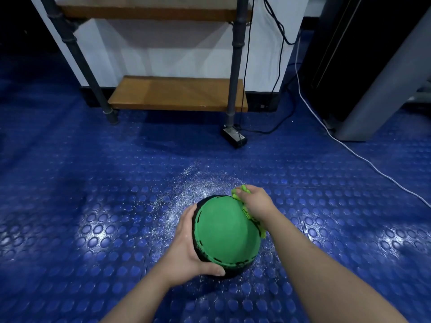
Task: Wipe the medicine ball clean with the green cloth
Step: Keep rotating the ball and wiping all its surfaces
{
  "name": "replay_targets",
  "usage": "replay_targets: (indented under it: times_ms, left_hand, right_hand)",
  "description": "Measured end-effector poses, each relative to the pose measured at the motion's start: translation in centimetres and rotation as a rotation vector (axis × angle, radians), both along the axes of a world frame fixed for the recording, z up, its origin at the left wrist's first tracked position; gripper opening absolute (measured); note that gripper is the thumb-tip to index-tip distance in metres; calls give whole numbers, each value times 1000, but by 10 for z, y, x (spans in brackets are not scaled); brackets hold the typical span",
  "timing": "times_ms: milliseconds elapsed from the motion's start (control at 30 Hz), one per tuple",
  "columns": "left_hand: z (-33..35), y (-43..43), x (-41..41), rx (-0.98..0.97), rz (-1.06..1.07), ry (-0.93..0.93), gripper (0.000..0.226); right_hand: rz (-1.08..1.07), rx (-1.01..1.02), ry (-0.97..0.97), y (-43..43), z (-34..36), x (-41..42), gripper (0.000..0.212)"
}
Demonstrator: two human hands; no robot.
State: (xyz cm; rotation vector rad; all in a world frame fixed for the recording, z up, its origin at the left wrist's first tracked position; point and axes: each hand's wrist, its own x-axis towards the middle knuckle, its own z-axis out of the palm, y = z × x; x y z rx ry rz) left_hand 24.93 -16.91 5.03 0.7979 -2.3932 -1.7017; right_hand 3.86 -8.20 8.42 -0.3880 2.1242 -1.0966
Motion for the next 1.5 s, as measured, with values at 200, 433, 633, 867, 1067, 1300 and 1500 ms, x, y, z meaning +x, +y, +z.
replay_targets:
  times_ms: [200,433,633,867,1067,1300,1500]
  left_hand:
    - [13,-29,5,225,-81,-74,147]
    - [17,-1,-3,98,221,-77,149]
    - [21,10,-15,36,265,-92,158]
    - [29,11,-23,-19,228,-116,149]
    - [27,27,-31,-89,250,-111,155]
    - [32,20,-39,-113,152,-183,159]
    - [36,26,-38,-153,110,-192,153]
  right_hand:
    - [-119,-110,-170,36,-18,3,33]
    - [-189,-371,154,43,17,29,33]
    - [311,12,700,10,14,65,51]
    - [-55,40,216,-5,11,27,46]
    - [-158,-23,397,25,13,48,38]
    - [-87,-149,533,69,2,78,35]
    - [-36,-161,578,83,20,54,31]
